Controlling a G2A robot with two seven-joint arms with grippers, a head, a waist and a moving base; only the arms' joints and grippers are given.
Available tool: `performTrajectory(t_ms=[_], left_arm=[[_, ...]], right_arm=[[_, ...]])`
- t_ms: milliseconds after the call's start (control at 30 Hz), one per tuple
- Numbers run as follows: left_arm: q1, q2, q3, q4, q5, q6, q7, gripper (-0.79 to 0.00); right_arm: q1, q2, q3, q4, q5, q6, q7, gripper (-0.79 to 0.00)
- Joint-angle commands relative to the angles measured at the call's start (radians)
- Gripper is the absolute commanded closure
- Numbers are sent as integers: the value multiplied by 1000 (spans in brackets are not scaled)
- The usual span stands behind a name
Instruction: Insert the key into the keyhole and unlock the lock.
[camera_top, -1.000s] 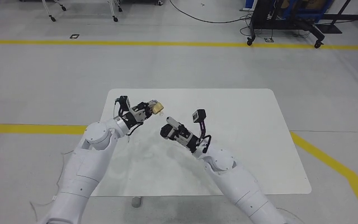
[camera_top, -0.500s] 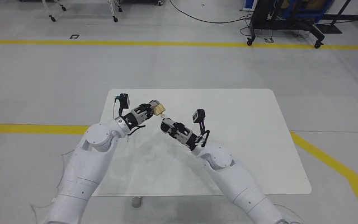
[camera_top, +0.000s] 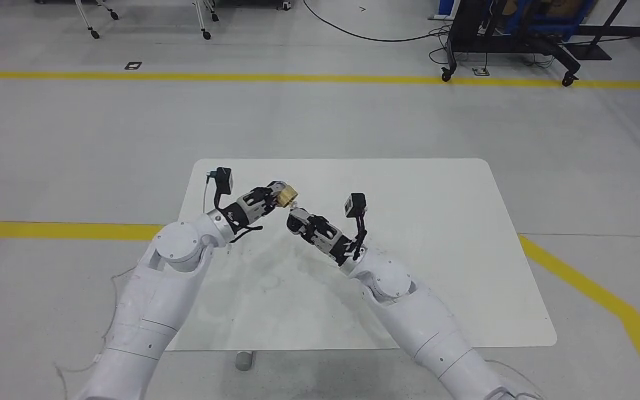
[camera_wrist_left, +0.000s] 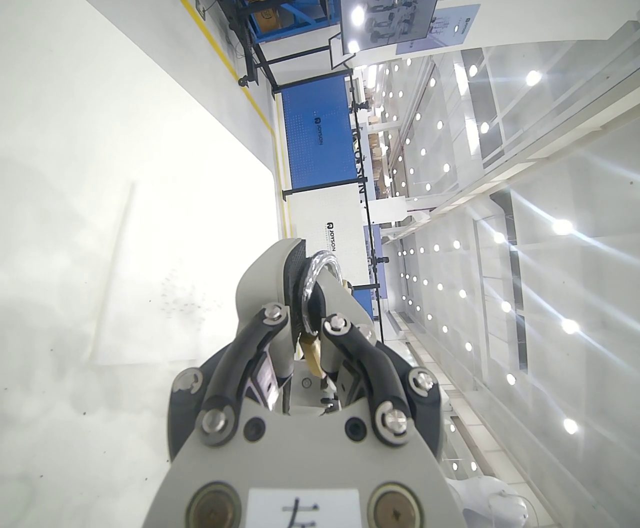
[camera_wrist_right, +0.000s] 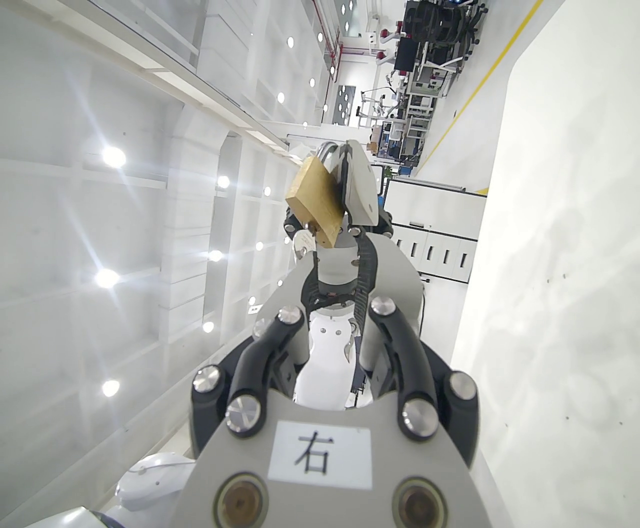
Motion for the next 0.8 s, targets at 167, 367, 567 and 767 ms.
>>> performTrajectory(t_ms=[167,367,567,767], left_arm=[[0,-1,-4,4,-6,3,2,0],[-1,-1,-4,6,-5,5,4,0],[-1,-2,-4,3,-2,2,4,0],[7,-2,-1,-14,14,-41,-9,0]], right_arm=[[-11,0,10,-19,6,-1,14,-114],[-18,0,18,-31,15,0,24,-160],[-18,-2,23,-32,29,4,30,-151],[-10,-10,21,-8,81,21,37,-160]])
